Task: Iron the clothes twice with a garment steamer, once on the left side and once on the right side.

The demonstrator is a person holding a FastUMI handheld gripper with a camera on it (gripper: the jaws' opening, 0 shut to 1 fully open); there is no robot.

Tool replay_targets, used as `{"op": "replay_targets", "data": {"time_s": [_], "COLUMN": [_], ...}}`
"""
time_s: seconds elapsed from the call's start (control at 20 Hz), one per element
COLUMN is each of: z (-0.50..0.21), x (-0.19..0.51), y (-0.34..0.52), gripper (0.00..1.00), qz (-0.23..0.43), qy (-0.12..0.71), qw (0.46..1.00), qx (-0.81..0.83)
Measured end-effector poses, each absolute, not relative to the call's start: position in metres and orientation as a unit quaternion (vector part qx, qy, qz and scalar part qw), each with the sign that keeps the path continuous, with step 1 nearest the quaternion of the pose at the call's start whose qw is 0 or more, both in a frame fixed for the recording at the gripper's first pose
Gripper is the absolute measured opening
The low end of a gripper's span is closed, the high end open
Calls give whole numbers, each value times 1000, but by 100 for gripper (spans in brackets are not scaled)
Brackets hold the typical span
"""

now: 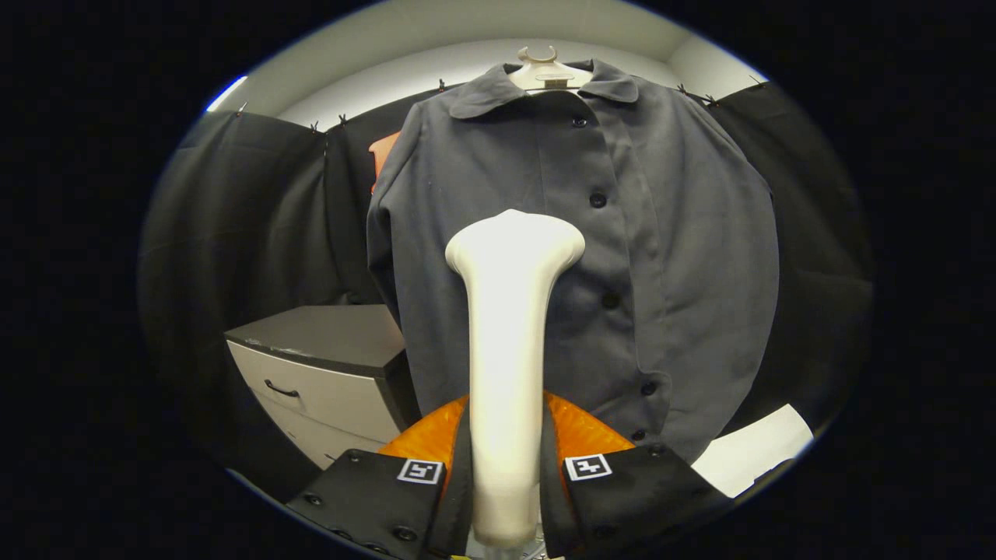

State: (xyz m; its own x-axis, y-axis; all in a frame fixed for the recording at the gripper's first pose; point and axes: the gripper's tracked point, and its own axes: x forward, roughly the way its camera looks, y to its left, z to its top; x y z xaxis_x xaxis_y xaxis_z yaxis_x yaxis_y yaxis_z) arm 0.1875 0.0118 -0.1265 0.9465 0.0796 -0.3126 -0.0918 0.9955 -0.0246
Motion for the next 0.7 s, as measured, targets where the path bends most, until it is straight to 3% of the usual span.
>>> {"op": "replay_targets", "data": {"time_s": [0.7], "z": [-234], "x": [154], "y": [-1], "gripper": [43], "qz": [25], "qy": [257], "qw": [966], "qx": [-23]}}
